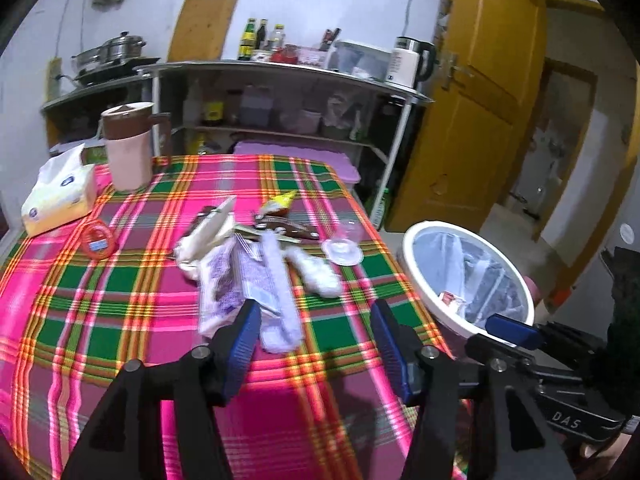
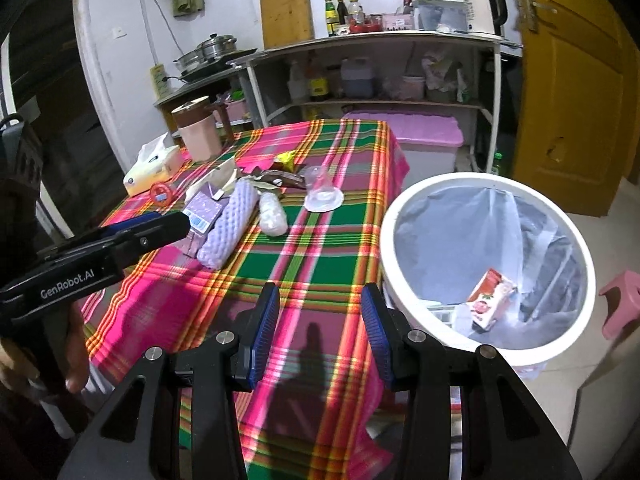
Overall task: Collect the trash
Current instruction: 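Return both tools to the table and grasp the purple grape drink carton with the left tool, then lift the purple carton with the left tool while the right tool grasps the white mesh net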
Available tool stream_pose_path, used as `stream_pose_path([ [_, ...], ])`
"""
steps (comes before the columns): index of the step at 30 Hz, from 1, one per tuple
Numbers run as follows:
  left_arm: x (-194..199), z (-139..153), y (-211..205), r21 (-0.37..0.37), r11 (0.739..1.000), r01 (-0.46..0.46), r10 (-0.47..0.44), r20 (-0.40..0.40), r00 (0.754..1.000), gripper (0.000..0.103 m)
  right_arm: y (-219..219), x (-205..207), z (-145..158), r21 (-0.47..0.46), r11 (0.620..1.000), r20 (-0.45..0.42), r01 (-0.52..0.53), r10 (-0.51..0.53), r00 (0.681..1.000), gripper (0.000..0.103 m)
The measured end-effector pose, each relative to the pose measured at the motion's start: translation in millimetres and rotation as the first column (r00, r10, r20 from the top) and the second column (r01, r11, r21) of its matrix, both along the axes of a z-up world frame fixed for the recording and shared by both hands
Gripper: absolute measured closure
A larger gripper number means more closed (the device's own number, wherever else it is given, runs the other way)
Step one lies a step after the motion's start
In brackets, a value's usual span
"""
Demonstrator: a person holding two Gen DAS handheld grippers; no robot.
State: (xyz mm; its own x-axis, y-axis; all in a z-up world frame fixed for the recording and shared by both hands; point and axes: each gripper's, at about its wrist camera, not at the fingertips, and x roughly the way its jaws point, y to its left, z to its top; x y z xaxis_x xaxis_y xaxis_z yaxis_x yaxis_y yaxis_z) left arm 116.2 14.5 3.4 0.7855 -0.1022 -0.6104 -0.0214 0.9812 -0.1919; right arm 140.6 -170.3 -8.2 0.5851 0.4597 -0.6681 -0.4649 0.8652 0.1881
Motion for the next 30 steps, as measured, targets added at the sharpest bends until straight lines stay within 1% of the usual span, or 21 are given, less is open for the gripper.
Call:
stream_pose_path([
  [5,3.4,-3.1,20.8,-0.010,0.998,-0.054,0.054,-0.002,0.999,0.038,7.4,3.3,-0.6,0.000,1.000,-0.004,-0.021,0.021,1.000,0.059],
  [9,11.8,-10.0,35.9,-0.019,0.995,-0.095,0.095,-0.025,0.995,0.037,11.0,6.9,-2.3,-0.003,1.000,-0.010,-0.025,0.025,1.000,0.059],
  [14,24.2,-21.4,52.5,-0.070,0.989,-0.134,0.129,-0.064,0.990,0.037,13.4,11.2,-5.5,-0.011,1.000,-0.018,-0.027,0.027,0.999,0.059],
  [24,50.9,-47.1,63.9,-0.179,0.973,-0.147,0.120,-0.154,0.981,0.037,21.1,20.1,-10.3,-0.026,0.999,-0.031,-0.033,0.033,0.999,0.059],
  [27,55.0,-53.1,65.8,-0.201,0.969,-0.144,0.110,-0.170,0.979,0.038,23.1,22.7,-11.7,-0.031,0.999,-0.036,-0.034,0.033,0.999,0.059],
  [29,55.3,-54.8,66.2,-0.210,0.968,-0.137,0.102,-0.170,0.980,0.041,24.9,23.9,-12.0,-0.034,0.999,-0.039,-0.035,0.034,0.999,0.059],
  [30,54.3,-54.8,66.4,-0.213,0.968,-0.134,0.100,-0.166,0.981,0.041,25.4,24.3,-11.9,-0.035,0.999,-0.039,-0.036,0.035,0.999,0.059],
])
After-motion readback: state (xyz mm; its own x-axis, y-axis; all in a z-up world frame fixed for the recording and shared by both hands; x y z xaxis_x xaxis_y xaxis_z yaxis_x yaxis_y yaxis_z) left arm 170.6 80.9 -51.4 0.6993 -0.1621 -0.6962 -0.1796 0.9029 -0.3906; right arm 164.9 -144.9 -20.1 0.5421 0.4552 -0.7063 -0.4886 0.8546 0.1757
